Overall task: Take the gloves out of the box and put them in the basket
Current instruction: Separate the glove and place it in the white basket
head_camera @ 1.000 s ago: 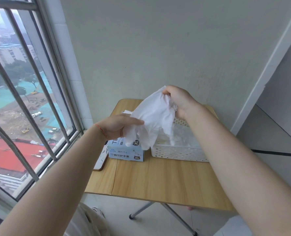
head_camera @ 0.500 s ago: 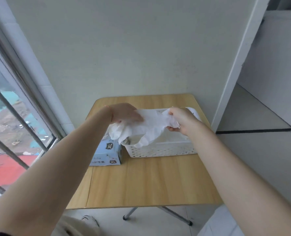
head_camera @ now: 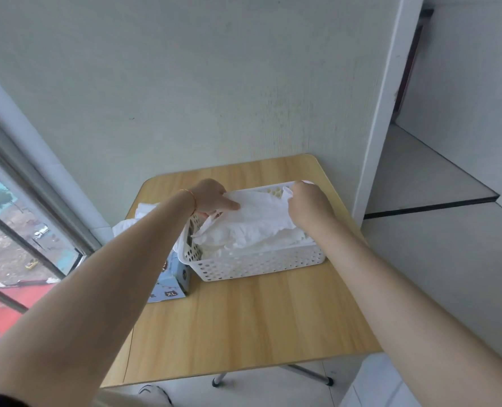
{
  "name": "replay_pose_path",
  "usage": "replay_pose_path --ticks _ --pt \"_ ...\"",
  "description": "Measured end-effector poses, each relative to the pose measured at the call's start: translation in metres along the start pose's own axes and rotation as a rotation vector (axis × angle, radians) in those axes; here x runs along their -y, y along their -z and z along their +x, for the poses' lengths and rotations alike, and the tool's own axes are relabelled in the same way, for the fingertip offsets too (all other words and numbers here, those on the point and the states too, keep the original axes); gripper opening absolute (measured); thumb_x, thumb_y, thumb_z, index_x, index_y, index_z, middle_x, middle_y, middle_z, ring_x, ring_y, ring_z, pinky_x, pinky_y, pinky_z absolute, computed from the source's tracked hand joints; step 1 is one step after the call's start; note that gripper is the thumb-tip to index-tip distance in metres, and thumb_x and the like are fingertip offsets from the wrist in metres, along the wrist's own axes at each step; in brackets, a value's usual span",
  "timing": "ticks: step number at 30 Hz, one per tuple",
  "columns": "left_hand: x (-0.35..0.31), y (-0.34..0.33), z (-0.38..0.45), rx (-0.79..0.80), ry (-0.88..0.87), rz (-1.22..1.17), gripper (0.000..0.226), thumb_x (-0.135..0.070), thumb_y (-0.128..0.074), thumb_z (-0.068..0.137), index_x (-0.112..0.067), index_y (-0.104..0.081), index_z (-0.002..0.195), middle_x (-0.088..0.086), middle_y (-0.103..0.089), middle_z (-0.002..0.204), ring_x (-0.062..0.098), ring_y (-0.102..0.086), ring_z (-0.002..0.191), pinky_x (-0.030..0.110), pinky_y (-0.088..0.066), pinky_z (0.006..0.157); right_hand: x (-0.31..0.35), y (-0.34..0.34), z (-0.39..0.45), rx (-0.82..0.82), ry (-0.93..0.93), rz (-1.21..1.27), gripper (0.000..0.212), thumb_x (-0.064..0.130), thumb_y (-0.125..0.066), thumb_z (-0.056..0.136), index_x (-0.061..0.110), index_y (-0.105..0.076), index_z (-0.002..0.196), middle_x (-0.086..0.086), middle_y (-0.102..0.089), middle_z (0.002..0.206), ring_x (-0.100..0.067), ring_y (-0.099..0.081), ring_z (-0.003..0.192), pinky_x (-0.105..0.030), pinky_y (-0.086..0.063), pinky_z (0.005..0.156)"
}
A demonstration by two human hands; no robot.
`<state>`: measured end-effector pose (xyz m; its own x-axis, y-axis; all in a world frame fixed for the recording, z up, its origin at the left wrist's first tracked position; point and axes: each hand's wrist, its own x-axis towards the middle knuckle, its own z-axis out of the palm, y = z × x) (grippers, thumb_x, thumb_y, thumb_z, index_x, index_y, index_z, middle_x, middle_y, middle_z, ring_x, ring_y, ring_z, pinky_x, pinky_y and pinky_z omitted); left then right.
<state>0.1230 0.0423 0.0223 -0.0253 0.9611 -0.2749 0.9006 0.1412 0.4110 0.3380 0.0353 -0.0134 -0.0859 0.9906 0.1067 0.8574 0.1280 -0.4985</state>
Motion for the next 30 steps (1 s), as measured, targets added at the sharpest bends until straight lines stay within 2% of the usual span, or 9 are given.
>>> replay_pose_path --ticks 2,4,8,11,14,20,25,27,30 --pt "-0.001 -0.001 -0.002 -0.07 0.001 0.112 0.03 -0.032 -0.072 0.088 -0.004 -0.067 0.095 0.012 -0.065 0.09 0.03 -0.066 0.081 0.036 -0.056 0.072 0.002 0.002 -0.002 -0.012 0.029 -0.13 0.014 0.003 -0.045 0.097 0.003 -0.056 0.107 -0.009 -0.059 0.094 -0.024 -0.046 0.074 -0.027 -0.027 0.048" --pt "0.0 -0.002 -0.006 -0.22 -0.015 0.308 0.026 -0.022 -0.069 0.087 -0.008 -0.067 0.109 0.011 -0.063 0.11 0.031 -0.063 0.1 0.039 -0.053 0.085 0.003 0.001 -0.004 -0.031 0.056 -0.233 0.021 -0.004 -0.046 0.093 0.003 -0.055 0.11 -0.005 -0.055 0.083 -0.023 -0.046 0.071 -0.027 -0.028 0.05" --pt "0.005 -0.01 -0.017 -0.471 -0.12 0.503 0.029 -0.007 -0.055 0.085 -0.019 -0.059 0.111 0.006 -0.054 0.113 0.028 -0.057 0.1 0.035 -0.046 0.072 0.003 -0.002 -0.006 -0.052 0.117 -0.331 0.028 -0.011 -0.044 0.087 0.002 -0.055 0.109 0.001 -0.038 0.067 -0.025 -0.048 0.071 -0.027 -0.025 0.047" --pt "0.005 -0.012 -0.031 -0.31 -0.104 0.485 0.016 -0.022 -0.062 0.084 -0.018 -0.063 0.1 0.0 -0.06 0.101 0.025 -0.061 0.093 0.034 -0.051 0.075 0.005 -0.003 -0.007 -0.047 0.136 -0.349 0.027 -0.011 -0.045 0.086 0.004 -0.055 0.106 -0.006 -0.058 0.09 -0.027 -0.055 0.082 -0.029 -0.033 0.055" --pt "0.01 -0.014 -0.044 -0.075 -0.035 0.527 0.026 -0.032 -0.07 0.083 -0.02 -0.061 0.104 -0.003 -0.056 0.098 0.021 -0.059 0.088 0.034 -0.053 0.077 0.006 -0.002 -0.009 -0.041 0.138 -0.35 0.023 -0.011 -0.045 0.086 0.007 -0.053 0.098 -0.009 -0.062 0.1 -0.024 -0.046 0.073 -0.028 -0.03 0.053" --pt "0.022 -0.016 -0.042 -0.147 0.019 0.5 0.025 -0.015 -0.048 0.087 -0.009 -0.071 0.093 0.008 -0.069 0.096 0.026 -0.065 0.087 0.032 -0.053 0.068 0.006 0.001 -0.009 -0.049 0.14 -0.384 0.027 -0.01 -0.048 0.087 0.006 -0.058 0.107 -0.007 -0.063 0.101 -0.022 -0.045 0.074 -0.029 -0.033 0.06" --pt "0.015 -0.009 -0.038 -0.086 0.037 0.475 0.027 -0.019 -0.046 0.092 -0.006 -0.052 0.069 0.007 -0.052 0.075 0.024 -0.048 0.074 0.027 -0.037 0.056 0.004 0.005 -0.01 -0.034 0.169 -0.494 0.034 -0.015 -0.052 0.079 0.009 -0.059 0.102 0.001 -0.037 0.067 -0.016 -0.039 0.056 -0.024 -0.02 0.044" --pt "0.017 -0.007 -0.038 -0.143 0.043 0.476 0.018 -0.015 -0.051 0.088 -0.004 -0.065 0.088 0.009 -0.062 0.091 0.024 -0.055 0.083 0.028 -0.045 0.066 0.003 0.005 -0.009 -0.027 0.186 -0.519 0.034 -0.015 -0.053 0.077 0.01 -0.057 0.099 0.001 -0.032 0.065 -0.016 -0.038 0.056 -0.024 -0.019 0.044" --pt "0.018 -0.013 -0.038 -0.301 -0.03 0.571 0.03 -0.007 -0.053 0.084 -0.016 -0.062 0.112 0.005 -0.057 0.109 0.026 -0.055 0.105 0.035 -0.05 0.078 0.0 0.004 -0.008 -0.022 0.211 -0.545 0.033 -0.015 -0.052 0.077 0.01 -0.055 0.098 0.001 -0.031 0.065 -0.016 -0.037 0.054 -0.024 -0.019 0.044"
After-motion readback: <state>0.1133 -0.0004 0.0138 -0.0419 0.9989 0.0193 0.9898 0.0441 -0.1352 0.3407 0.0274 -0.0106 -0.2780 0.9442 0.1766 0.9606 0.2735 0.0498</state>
